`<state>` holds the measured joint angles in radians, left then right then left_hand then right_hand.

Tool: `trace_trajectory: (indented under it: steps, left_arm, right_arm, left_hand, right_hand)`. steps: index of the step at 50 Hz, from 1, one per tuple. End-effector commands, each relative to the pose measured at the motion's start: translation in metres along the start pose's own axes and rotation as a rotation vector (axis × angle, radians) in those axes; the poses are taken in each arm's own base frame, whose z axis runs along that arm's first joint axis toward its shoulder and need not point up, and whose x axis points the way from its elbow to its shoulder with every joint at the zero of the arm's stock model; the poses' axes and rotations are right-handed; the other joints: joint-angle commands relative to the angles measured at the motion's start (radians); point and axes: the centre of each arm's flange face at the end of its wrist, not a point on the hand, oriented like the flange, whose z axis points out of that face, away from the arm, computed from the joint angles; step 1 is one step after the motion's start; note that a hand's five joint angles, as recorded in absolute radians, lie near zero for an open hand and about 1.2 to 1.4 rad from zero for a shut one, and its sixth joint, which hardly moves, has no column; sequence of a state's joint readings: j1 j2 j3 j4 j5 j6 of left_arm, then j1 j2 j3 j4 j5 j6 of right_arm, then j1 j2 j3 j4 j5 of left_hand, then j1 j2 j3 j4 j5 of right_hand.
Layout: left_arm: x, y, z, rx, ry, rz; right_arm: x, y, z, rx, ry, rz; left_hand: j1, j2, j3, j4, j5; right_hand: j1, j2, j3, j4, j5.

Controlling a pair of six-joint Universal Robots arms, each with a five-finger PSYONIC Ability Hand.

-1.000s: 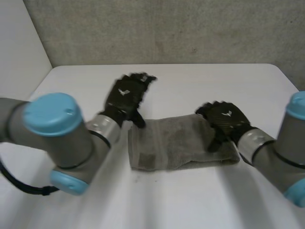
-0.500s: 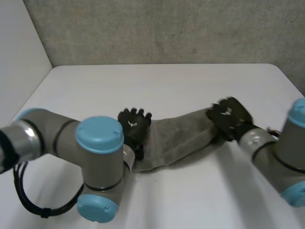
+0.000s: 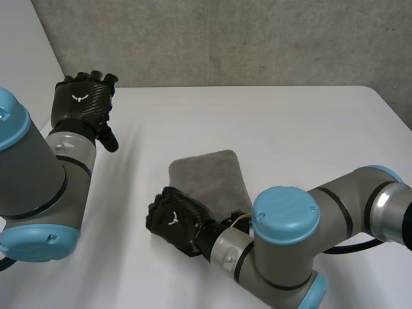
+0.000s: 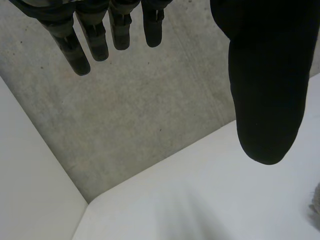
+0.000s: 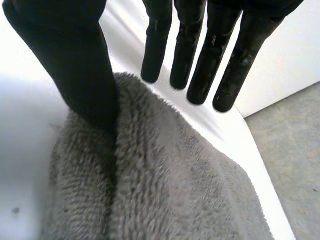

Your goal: Fold the towel.

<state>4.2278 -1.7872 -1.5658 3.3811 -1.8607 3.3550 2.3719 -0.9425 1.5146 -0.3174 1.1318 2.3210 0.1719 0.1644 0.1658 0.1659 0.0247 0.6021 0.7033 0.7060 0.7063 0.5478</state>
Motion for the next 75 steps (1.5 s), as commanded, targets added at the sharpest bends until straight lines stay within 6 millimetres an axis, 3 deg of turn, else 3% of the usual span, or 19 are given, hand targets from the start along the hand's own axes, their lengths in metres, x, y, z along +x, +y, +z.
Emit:
trace_trajectory:
  steps: [1,5,10,14,18,24,29,36,44,49,51,52,53,54,56,57,61,67,75]
  left_arm:
    - [0.02,-0.003,0.009,0.051,0.082,-0.054]
    - [0.049,0.0,0.011,0.05,0.203,-0.142]
    - [0.078,0.019,0.007,-0.032,0.317,-0.21]
    - [0.094,0.032,0.001,-0.108,0.368,-0.224]
    - [0.107,0.058,-0.003,-0.211,0.386,-0.209]
    - [0.108,0.108,-0.012,-0.399,0.307,-0.125]
    - [0.099,0.12,-0.016,-0.445,0.256,-0.087]
    - [0.087,0.113,-0.015,-0.432,0.245,-0.048]
    - [0.086,0.107,-0.015,-0.41,0.256,-0.026]
    - [0.087,0.084,-0.012,-0.344,0.26,-0.046]
    - [0.085,0.067,-0.011,-0.299,0.255,-0.063]
    - [0.077,0.038,-0.008,-0.225,0.242,-0.096]
    - [0.068,0.007,-0.006,-0.143,0.226,-0.129]
    - [0.068,0.007,-0.006,-0.142,0.226,-0.129]
    - [0.041,-0.046,-0.002,-0.001,0.169,-0.183]
    - [0.04,-0.046,-0.002,0.0,0.169,-0.184]
    - [-0.005,-0.091,-0.002,0.07,0.115,-0.203]
    - [-0.036,-0.111,-0.004,0.058,0.153,-0.196]
    - [-0.038,-0.12,-0.015,0.076,0.167,-0.215]
  right_arm:
    - [0.091,0.01,-0.028,-0.038,0.273,0.309]
    - [0.132,0.032,-0.058,-0.096,0.489,0.648]
    - [0.149,0.061,-0.084,-0.193,0.549,0.903]
    - [0.149,0.067,-0.09,-0.233,0.507,0.987]
    - [0.149,0.077,-0.075,-0.225,0.421,1.03]
    - [0.141,0.099,-0.055,-0.284,0.361,1.067]
    - [0.122,0.1,-0.036,-0.319,0.274,0.988]
    - [0.105,0.108,-0.021,-0.392,0.232,0.788]
    - [0.125,0.1,-0.026,-0.408,0.314,0.664]
    - [0.16,0.07,-0.039,-0.323,0.42,0.633]
    - [0.193,0.049,-0.056,-0.255,0.566,0.65]
    - [0.214,0.04,-0.07,-0.224,0.659,0.66]
    - [0.214,0.039,-0.07,-0.224,0.66,0.661]
    - [0.233,0.031,-0.085,-0.198,0.746,0.661]
    - [0.251,0.02,-0.1,-0.166,0.824,0.653]
    - [0.265,0.009,-0.116,-0.14,0.891,0.637]
    - [0.292,-0.008,-0.153,-0.115,1.017,0.598]
    - [0.301,-0.028,-0.175,-0.111,1.05,0.589]
    - [0.292,-0.026,-0.171,-0.141,0.997,0.607]
  left_hand:
    - [0.003,0.011,0.01,0.009,-0.024]
    - [0.012,0.02,0.018,0.018,-0.015]
    - [0.03,0.037,0.036,0.036,0.002]
    - [0.047,0.055,0.054,0.054,0.02]
    - [0.047,0.055,0.054,0.054,0.02]
    - [0.047,0.055,0.054,0.054,0.02]
    - [0.042,0.049,0.048,0.048,0.014]
    - [0.033,0.04,0.039,0.039,0.005]
    - [0.033,0.04,0.039,0.039,0.005]
    - [0.03,0.037,0.036,0.036,0.003]
    - [0.03,0.037,0.036,0.036,0.003]
    - [0.03,0.037,0.036,0.036,0.003]
    - [0.03,0.037,0.036,0.036,0.003]
    - [0.03,0.037,0.036,0.036,0.003]
    - [0.03,0.037,0.036,0.036,0.003]
    - [0.03,0.037,0.036,0.036,0.003]
    - [0.03,0.037,0.036,0.036,0.003]
    - [0.021,0.029,0.027,0.027,-0.006]
    - [0.012,0.02,0.018,0.018,-0.015]
  right_hand:
    - [-0.428,-0.529,-0.531,-0.532,-0.548]
    - [-0.428,-0.529,-0.531,-0.532,-0.548]
    - [-0.428,-0.529,-0.531,-0.532,-0.548]
    - [-0.428,-0.529,-0.531,-0.532,-0.548]
    - [-0.428,-0.529,-0.531,-0.532,-0.548]
    - [-0.428,-0.529,-0.531,-0.532,-0.548]
    - [-0.428,-0.529,-0.531,-0.532,-0.548]
    - [-0.428,-0.529,-0.531,-0.532,-0.548]
    - [-0.428,-0.529,-0.531,-0.532,-0.548]
    - [-0.428,-0.529,-0.531,-0.532,-0.548]
    - [-0.428,-0.529,-0.531,-0.532,-0.548]
    - [-0.428,-0.529,-0.531,-0.532,-0.548]
    - [-0.428,-0.529,-0.531,-0.532,-0.548]
    - [-0.428,-0.529,-0.531,-0.532,-0.548]
    - [-0.428,-0.529,-0.531,-0.532,-0.548]
    - [-0.428,-0.529,-0.531,-0.532,-0.548]
    - [-0.428,-0.529,-0.531,-0.532,-0.548]
    - [-0.428,-0.529,-0.531,-0.532,-0.548]
    - [-0.428,-0.529,-0.531,-0.532,-0.548]
